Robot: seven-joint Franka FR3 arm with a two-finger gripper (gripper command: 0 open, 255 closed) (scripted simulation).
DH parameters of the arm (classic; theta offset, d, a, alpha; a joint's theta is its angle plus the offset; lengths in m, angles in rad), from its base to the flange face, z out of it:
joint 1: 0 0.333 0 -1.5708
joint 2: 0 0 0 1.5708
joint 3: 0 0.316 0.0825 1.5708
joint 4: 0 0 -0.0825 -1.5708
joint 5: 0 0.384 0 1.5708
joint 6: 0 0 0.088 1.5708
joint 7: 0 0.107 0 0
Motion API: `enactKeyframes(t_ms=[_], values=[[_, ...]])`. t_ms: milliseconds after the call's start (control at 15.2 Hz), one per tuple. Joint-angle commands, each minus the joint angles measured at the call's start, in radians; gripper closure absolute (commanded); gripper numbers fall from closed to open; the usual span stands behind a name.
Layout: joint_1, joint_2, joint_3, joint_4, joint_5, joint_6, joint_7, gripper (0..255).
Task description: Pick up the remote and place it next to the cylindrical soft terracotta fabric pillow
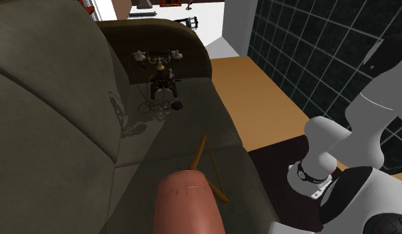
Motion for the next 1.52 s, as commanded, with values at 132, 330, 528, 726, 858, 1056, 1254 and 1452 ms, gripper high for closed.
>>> enactKeyframes(t_ms=[132, 330, 528, 726, 858, 1056, 1254, 1452], values=[[0.001, 0.017, 0.003, -0.037, -0.002, 0.055, 0.000, 255], [0.001, 0.030, 0.005, -0.065, -0.004, 0.095, 0.001, 255], [0.002, 0.044, 0.008, -0.092, -0.006, 0.136, 0.001, 255], [0.002, 0.061, 0.010, -0.117, -0.008, 0.177, 0.003, 255], [0.002, 0.074, 0.011, -0.132, -0.011, 0.205, 0.004, 255], [0.003, 0.094, 0.013, -0.154, -0.015, 0.246, 0.006, 255], [0.003, 0.116, 0.015, -0.173, -0.020, 0.287, 0.009, 255], [0.003, 0.137, 0.016, -0.189, -0.025, 0.324, 0.012, 255]])
